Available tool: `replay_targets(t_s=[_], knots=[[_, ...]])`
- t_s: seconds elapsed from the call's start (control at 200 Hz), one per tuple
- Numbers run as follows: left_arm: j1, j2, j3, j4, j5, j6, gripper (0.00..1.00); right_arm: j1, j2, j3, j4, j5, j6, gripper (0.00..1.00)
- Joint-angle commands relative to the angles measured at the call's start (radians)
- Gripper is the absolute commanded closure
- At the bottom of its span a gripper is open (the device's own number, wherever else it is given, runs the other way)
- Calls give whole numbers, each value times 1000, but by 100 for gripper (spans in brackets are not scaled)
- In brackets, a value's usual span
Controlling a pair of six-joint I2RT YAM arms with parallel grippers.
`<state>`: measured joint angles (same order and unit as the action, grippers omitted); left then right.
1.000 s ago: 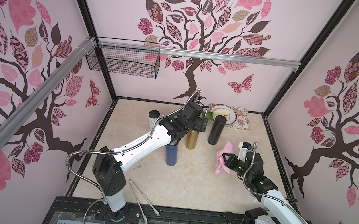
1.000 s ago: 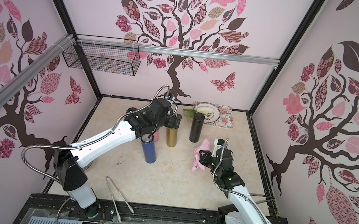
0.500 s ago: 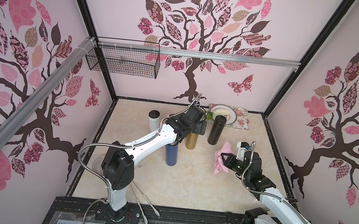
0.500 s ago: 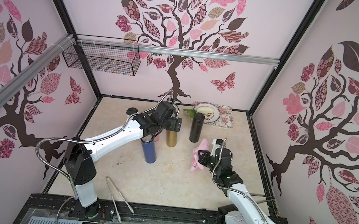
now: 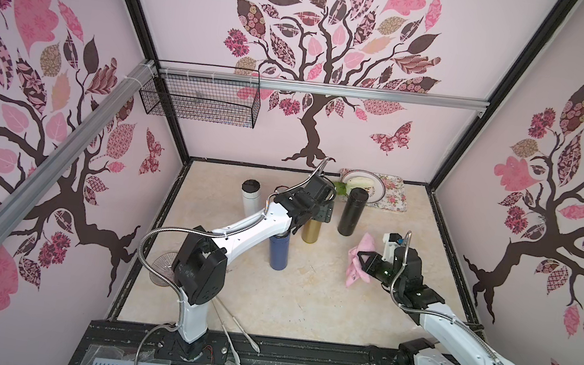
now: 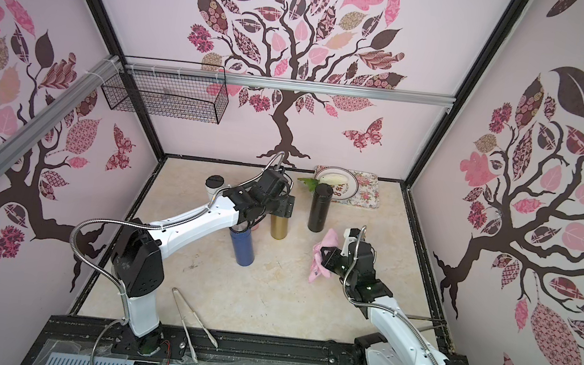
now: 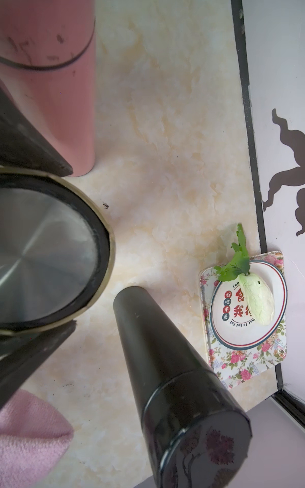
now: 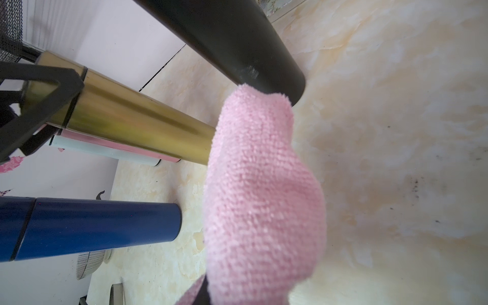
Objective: Wipe the surface of the thermos
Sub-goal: Pick up the thermos from the center of the board.
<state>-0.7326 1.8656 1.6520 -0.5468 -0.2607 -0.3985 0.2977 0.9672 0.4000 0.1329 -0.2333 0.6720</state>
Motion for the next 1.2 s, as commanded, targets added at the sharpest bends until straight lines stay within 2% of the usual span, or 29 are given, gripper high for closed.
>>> replay_targets(t_s=[0.0,0.27,0.41,0.46,0.525,0.585,0.615,0.805,0.93,0.995,1.055,1.19], knots=[[3,25,-20,33,0,-7,15,-5,6,-1,35,-6,-1,100],[2,64,-10,36,6,-6,17,-5,18,-21,63,-8,8,100],[2,60,-19,50,8,-2,26,-5,13,-23,64,-14,9,100],[2,61,-19,52,6,3,36,-5,8,-25,65,-19,10,100],[2,61,-19,53,11,9,53,-6,0,-33,71,-33,10,100],[4,56,-17,46,17,14,82,-5,-7,-47,87,-61,10,100],[3,50,-17,44,18,14,100,-4,-12,-55,96,-81,16,100],[2,-56,-87,60,110,-16,100,-2,-52,-120,175,-266,46,100],[-11,-139,-164,84,167,-62,100,12,-89,-163,210,-333,55,100],[-35,-172,-196,89,161,-78,100,44,-111,-192,278,-370,71,100],[-66,-192,-214,87,139,-86,100,104,-133,-212,336,-353,83,100],[-124,-200,-227,68,131,-123,100,250,-153,-181,335,-194,65,100]])
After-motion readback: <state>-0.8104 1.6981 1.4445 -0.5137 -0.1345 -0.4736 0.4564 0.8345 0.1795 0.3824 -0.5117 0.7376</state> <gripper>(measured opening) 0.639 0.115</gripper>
